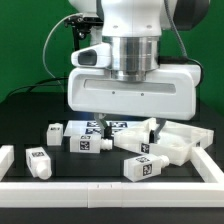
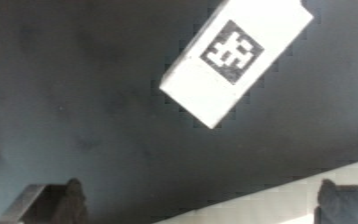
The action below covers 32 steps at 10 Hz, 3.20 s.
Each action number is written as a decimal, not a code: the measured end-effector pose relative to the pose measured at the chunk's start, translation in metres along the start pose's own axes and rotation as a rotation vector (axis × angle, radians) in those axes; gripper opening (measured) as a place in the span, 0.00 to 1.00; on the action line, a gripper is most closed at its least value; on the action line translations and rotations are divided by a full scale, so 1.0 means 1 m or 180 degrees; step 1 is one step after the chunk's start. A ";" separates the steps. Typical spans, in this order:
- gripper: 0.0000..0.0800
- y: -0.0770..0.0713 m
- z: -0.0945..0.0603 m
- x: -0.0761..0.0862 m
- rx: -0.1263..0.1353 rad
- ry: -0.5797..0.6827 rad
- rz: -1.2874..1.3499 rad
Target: Assemble one leg
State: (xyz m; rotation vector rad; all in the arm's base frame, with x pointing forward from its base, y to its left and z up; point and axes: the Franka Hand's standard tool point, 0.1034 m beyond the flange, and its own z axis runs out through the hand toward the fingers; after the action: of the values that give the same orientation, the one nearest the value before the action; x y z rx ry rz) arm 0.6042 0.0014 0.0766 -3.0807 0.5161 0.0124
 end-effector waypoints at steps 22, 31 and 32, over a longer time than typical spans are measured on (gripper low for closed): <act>0.36 0.057 0.016 -0.021 -0.0024 0.0057 -0.0870; 0.36 0.094 0.000 -0.105 -0.0004 0.0096 -0.0918; 0.36 0.101 0.000 -0.116 -0.0006 0.0126 -0.0891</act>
Offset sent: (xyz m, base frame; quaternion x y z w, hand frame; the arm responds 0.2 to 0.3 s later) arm -0.0156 0.0222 -0.0525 -0.0047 0.0094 0.0860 0.9962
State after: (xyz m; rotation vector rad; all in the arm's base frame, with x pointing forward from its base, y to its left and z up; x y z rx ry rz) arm 0.4618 -0.0558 0.0761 -3.1297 0.0818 -0.0518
